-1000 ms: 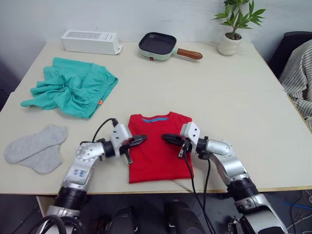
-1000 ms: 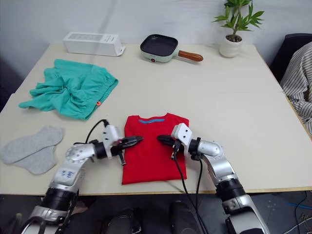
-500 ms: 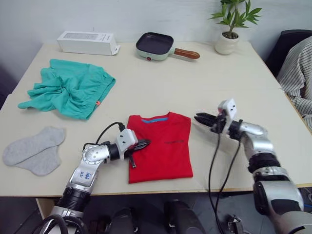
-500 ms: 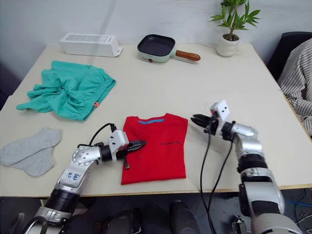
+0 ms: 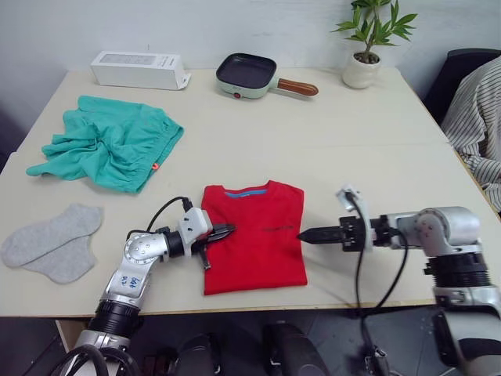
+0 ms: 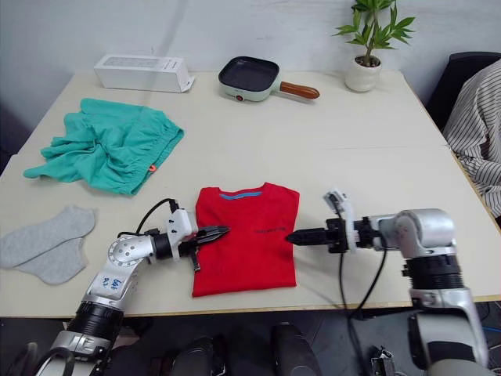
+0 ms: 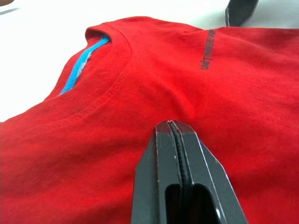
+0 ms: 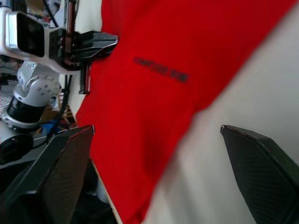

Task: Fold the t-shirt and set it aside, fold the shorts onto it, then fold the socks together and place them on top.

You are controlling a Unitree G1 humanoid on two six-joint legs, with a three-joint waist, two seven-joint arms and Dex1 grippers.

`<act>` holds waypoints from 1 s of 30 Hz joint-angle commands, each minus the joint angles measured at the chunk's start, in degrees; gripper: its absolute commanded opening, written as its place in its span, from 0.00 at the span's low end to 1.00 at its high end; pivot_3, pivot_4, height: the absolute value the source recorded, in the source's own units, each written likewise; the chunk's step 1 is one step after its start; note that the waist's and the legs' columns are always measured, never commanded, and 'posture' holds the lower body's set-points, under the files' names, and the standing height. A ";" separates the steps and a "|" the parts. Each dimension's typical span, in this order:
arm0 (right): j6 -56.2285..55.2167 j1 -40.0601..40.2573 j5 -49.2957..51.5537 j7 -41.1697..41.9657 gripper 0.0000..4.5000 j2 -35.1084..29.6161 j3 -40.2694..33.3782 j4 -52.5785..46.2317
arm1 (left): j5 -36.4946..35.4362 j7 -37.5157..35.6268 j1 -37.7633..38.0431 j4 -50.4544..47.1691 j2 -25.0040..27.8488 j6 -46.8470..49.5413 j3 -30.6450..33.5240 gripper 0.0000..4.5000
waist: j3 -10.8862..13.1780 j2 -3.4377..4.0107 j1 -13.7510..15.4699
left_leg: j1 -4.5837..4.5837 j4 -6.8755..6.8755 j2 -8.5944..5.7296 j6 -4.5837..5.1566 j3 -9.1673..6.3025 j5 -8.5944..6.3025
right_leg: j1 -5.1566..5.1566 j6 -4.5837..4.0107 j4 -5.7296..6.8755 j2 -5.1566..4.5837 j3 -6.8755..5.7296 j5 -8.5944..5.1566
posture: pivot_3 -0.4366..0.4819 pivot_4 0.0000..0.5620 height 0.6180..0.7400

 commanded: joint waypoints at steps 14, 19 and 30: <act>-2.89 1.51 0.15 -12.76 0.06 11.88 -3.44 1.95 | -2.86 -2.29 -0.86 1.38 -0.36 -2.58 1.44 0.00 | -0.82 -0.65 -0.06 | 0.02 -0.11 0.06 0.01 0.06 -0.02 | -0.03 -0.06 -0.03 0.03 -0.03 -0.01 | 0.48 0.27 1.00; -0.26 1.61 4.16 -11.62 0.00 9.45 -8.31 -0.28 | -8.62 -6.23 0.50 -4.35 1.59 2.64 3.18 0.00 | -0.80 -0.61 0.29 | -0.02 -0.11 0.01 0.06 0.06 -0.01 | -0.05 -0.08 -0.04 -0.04 -0.05 0.02 | 0.48 0.27 1.00; -1.44 4.95 5.23 -5.33 0.00 -10.53 -11.55 5.13 | -23.27 -7.87 3.65 -24.15 8.28 19.29 9.98 0.71 | -0.63 -0.34 0.79 | -0.71 -0.03 -0.17 -0.02 -0.01 0.01 | -0.46 0.09 -0.38 -0.12 -0.05 0.04 | 0.48 0.27 1.00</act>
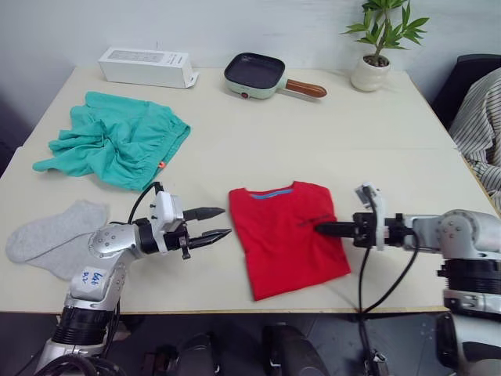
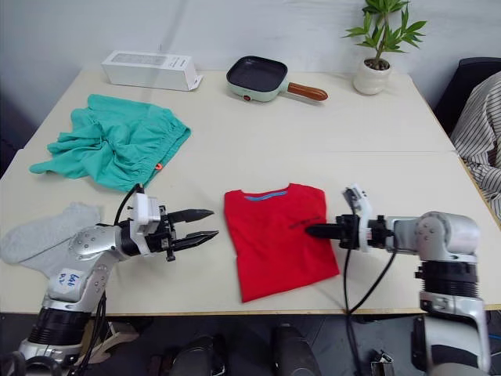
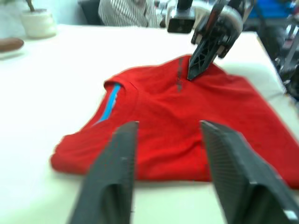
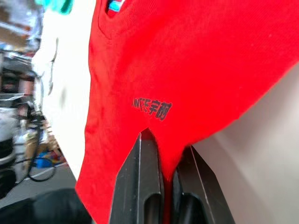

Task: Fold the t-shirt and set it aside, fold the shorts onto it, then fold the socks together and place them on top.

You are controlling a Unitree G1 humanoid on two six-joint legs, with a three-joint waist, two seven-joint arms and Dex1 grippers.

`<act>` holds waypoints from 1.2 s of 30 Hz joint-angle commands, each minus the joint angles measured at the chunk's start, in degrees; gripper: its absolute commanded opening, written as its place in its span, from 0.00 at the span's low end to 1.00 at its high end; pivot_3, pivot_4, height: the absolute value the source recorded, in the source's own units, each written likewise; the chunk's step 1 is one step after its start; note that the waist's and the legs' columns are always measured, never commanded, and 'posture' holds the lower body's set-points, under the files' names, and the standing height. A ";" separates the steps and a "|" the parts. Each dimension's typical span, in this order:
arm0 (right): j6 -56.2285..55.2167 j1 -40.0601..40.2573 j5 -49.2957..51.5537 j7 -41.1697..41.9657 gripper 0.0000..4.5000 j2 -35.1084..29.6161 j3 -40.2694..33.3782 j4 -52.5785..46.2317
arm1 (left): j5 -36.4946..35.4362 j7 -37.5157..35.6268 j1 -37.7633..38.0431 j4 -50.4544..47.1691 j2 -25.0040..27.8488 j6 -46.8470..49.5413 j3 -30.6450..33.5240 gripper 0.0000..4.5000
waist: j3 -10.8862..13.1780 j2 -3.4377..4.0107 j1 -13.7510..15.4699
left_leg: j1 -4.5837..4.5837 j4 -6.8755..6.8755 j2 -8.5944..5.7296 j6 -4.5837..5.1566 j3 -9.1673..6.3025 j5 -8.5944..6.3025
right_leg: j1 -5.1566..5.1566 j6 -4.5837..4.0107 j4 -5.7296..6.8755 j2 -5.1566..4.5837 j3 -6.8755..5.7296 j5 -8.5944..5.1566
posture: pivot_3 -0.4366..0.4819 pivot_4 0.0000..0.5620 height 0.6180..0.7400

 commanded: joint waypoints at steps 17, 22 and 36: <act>-43.16 -10.51 -26.65 13.10 0.00 -20.65 8.88 48.21 | -7.95 -1.11 4.88 -9.21 6.47 8.02 8.32 0.99 | 0.34 0.50 -1.30 | 0.13 0.12 -0.19 -0.11 0.12 0.09 | 0.05 0.12 -0.02 0.12 0.14 0.06 | 0.48 0.27 1.00; -50.08 -13.60 -30.18 12.91 0.17 -19.57 8.99 54.13 | -7.60 -1.12 6.82 -9.99 7.14 7.60 9.51 1.00 | 0.35 0.51 -1.45 | 0.16 0.15 -0.19 -0.12 0.12 0.10 | 0.11 0.14 -0.03 0.09 0.14 0.08 | 0.48 0.27 1.00; -100.39 0.25 -28.20 17.21 0.99 -23.15 -3.95 45.14 | -1.67 6.89 18.75 -5.23 6.35 -0.30 23.49 1.00 | 0.67 0.87 -2.31 | 0.68 0.03 -0.19 -0.15 0.11 0.07 | 0.54 0.15 -0.05 0.07 0.18 0.00 | 0.48 0.27 1.00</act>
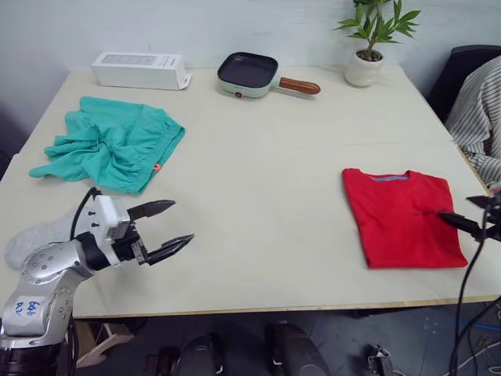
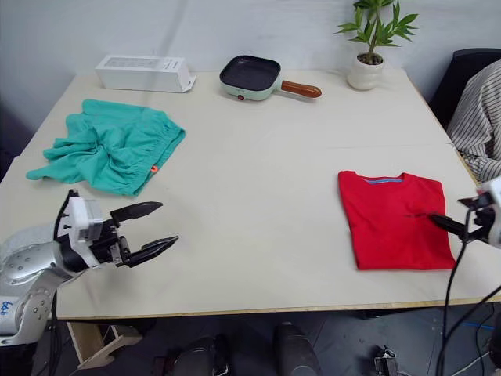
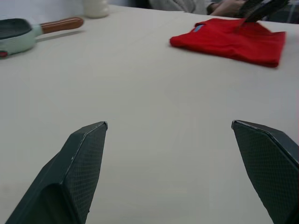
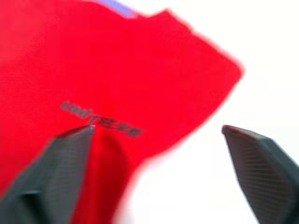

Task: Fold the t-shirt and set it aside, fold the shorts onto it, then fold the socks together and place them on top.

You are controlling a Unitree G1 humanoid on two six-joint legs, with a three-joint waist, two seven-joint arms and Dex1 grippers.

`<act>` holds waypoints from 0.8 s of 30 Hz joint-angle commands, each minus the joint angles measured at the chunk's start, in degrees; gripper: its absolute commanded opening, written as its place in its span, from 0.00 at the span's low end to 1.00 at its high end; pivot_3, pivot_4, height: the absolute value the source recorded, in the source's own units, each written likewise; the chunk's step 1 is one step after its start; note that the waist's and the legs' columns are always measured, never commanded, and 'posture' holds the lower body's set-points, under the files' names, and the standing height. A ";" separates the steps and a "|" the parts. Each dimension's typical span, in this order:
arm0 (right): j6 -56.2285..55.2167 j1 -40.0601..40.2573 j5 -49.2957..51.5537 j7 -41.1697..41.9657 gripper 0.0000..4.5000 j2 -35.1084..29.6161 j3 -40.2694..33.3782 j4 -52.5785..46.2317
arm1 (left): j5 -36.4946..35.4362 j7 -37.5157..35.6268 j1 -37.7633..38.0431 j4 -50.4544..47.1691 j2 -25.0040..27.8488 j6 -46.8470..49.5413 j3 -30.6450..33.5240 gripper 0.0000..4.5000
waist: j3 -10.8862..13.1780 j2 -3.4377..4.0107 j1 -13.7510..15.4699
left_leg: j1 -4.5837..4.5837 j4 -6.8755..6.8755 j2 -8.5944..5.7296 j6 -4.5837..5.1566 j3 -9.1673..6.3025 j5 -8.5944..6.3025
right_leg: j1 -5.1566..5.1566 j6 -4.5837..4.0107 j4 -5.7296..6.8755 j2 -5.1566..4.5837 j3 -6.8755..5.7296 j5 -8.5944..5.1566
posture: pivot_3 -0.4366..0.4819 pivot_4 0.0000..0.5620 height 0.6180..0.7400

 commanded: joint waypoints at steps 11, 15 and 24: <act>2.35 24.81 8.02 -8.34 0.99 17.64 1.34 -61.74 | 4.00 5.30 20.56 5.63 -3.74 -10.85 23.49 1.00 | 0.08 -0.25 -1.27 | 0.05 -0.23 0.18 -0.15 -0.29 -0.01 | 0.02 -0.09 0.11 -0.07 -0.12 -0.10 | 0.48 0.27 1.00; 2.37 26.49 7.13 -9.93 0.99 22.62 5.34 -66.29 | 4.65 7.63 26.25 8.85 -6.71 -13.10 28.54 1.00 | 0.21 -0.35 -0.87 | -0.02 -0.19 0.14 -0.08 -0.33 -0.15 | 0.09 -0.14 0.10 -0.16 -0.19 -0.12 | 0.48 0.27 1.00; -0.54 31.57 9.58 -7.12 0.99 25.40 7.03 -70.94 | 3.43 11.94 29.02 13.76 -7.06 -10.70 30.96 1.00 | 0.31 -0.16 2.92 | -0.91 -0.98 -1.56 0.40 -4.95 0.74 | 1.81 -0.30 -1.50 -2.44 -5.34 -0.20 | 0.48 0.27 1.00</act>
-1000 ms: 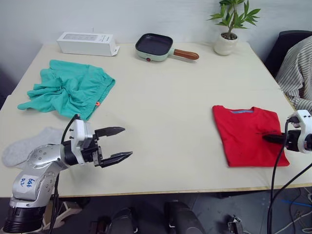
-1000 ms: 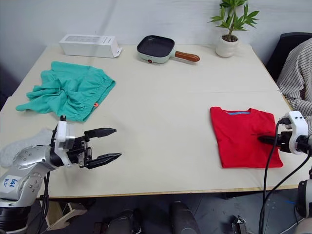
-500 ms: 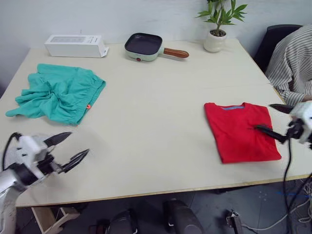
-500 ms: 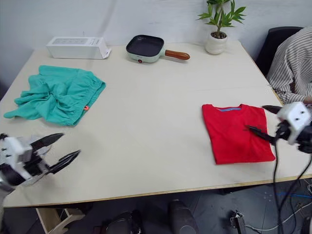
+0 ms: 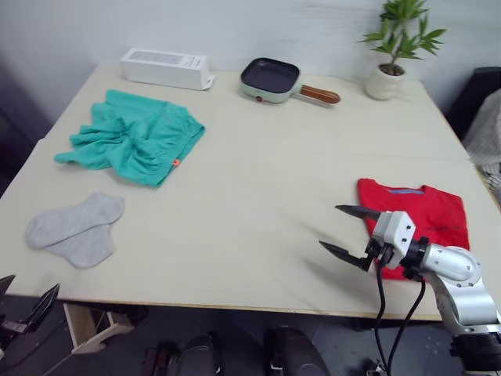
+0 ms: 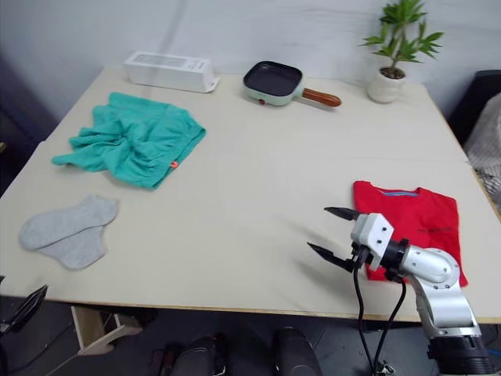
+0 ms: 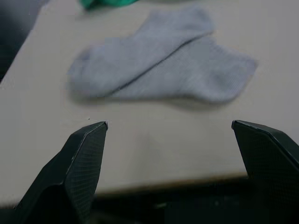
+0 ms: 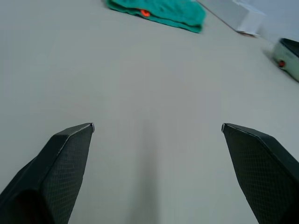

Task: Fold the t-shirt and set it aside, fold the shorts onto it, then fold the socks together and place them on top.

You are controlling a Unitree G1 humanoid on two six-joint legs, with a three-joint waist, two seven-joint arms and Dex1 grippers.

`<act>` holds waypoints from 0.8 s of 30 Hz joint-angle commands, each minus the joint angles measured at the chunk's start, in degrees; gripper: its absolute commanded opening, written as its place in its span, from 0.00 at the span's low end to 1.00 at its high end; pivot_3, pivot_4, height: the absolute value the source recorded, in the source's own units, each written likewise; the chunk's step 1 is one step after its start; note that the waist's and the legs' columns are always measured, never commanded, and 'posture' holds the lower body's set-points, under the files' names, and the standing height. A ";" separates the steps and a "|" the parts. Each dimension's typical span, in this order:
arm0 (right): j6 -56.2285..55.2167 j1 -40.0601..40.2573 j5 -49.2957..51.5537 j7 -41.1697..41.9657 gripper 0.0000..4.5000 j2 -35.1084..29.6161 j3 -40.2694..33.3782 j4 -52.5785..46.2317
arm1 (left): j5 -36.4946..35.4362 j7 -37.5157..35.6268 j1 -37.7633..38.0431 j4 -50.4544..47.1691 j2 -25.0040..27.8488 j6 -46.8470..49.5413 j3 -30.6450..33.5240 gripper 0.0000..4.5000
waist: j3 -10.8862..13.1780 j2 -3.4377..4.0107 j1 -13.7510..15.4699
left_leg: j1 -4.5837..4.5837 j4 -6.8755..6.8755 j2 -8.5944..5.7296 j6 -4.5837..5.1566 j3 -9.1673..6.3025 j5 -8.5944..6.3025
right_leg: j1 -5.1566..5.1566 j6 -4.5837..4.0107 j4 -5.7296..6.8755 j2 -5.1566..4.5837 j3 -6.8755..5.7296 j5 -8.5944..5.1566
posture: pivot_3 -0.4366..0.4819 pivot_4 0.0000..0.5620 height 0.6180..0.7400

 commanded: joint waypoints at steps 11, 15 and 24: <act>-1.85 6.88 6.22 -0.13 0.99 1.81 -2.60 -10.02 | 4.05 -2.78 -34.42 2.80 21.18 14.50 -24.22 1.00 | -0.11 0.19 3.65 | 0.00 -0.12 0.02 0.09 0.47 0.11 | 0.10 -0.05 0.04 0.02 0.46 0.12 | 0.48 0.27 1.00; -1.49 5.24 5.26 -2.03 0.99 2.71 -2.68 -9.53 | 13.18 -5.85 -55.42 19.59 21.25 11.06 -38.38 1.00 | -0.11 0.19 3.18 | 0.03 -0.12 0.08 0.41 0.81 0.30 | -0.03 0.19 0.20 0.24 0.49 0.25 | 0.48 0.27 1.00; -1.62 6.20 3.32 -5.43 0.99 2.78 -4.02 -9.95 | 26.58 -6.32 -87.25 62.04 10.46 -2.52 -51.86 1.00 | 0.00 -0.15 3.47 | -0.04 0.35 -0.16 0.04 2.12 0.48 | -0.92 0.44 1.37 0.83 0.80 0.05 | 0.48 0.27 1.00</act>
